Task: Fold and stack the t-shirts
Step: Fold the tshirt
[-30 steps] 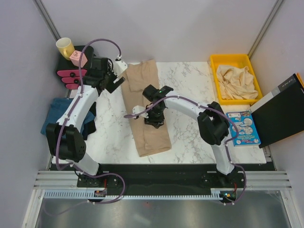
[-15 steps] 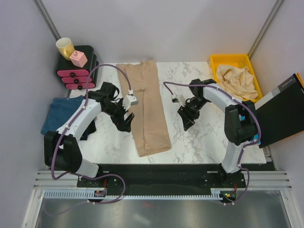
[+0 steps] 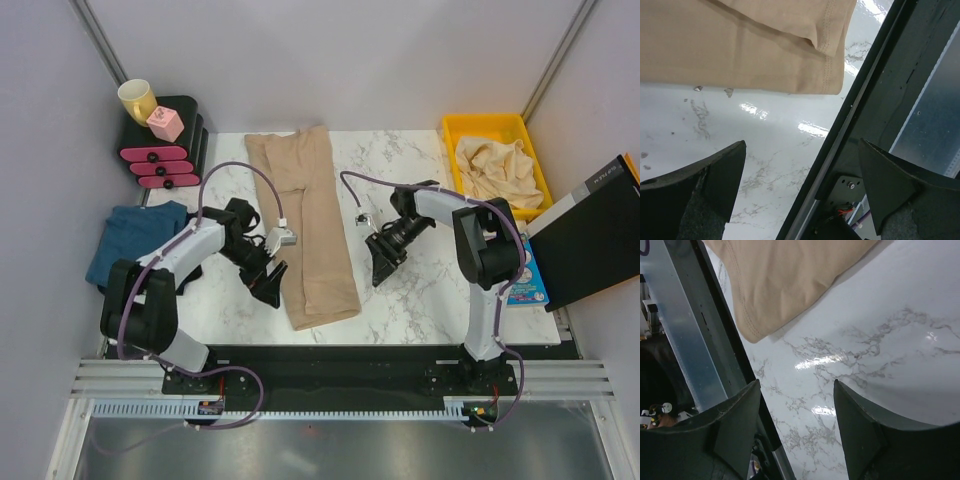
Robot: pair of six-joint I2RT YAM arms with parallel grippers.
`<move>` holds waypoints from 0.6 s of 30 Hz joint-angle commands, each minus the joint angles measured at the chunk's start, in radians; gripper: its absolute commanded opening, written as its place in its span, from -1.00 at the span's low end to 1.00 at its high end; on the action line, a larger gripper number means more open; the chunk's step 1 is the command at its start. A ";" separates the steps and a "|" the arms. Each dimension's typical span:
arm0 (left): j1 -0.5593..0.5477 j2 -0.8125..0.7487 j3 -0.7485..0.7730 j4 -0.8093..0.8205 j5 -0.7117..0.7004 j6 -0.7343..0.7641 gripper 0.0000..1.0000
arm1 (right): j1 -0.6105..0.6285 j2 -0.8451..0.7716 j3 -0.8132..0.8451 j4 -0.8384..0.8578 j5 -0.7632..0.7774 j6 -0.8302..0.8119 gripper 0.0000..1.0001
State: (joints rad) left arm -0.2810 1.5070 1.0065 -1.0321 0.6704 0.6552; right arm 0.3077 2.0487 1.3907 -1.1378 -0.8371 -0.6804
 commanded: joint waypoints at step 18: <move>-0.035 0.236 0.106 0.030 -0.048 -0.379 0.99 | 0.080 -0.015 -0.027 0.184 -0.048 0.168 0.34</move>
State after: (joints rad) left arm -0.3218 1.7447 1.1423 -1.0218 0.6338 0.3809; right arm 0.3779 2.0621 1.3674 -0.9962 -0.8566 -0.5411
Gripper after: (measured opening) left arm 0.993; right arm 0.668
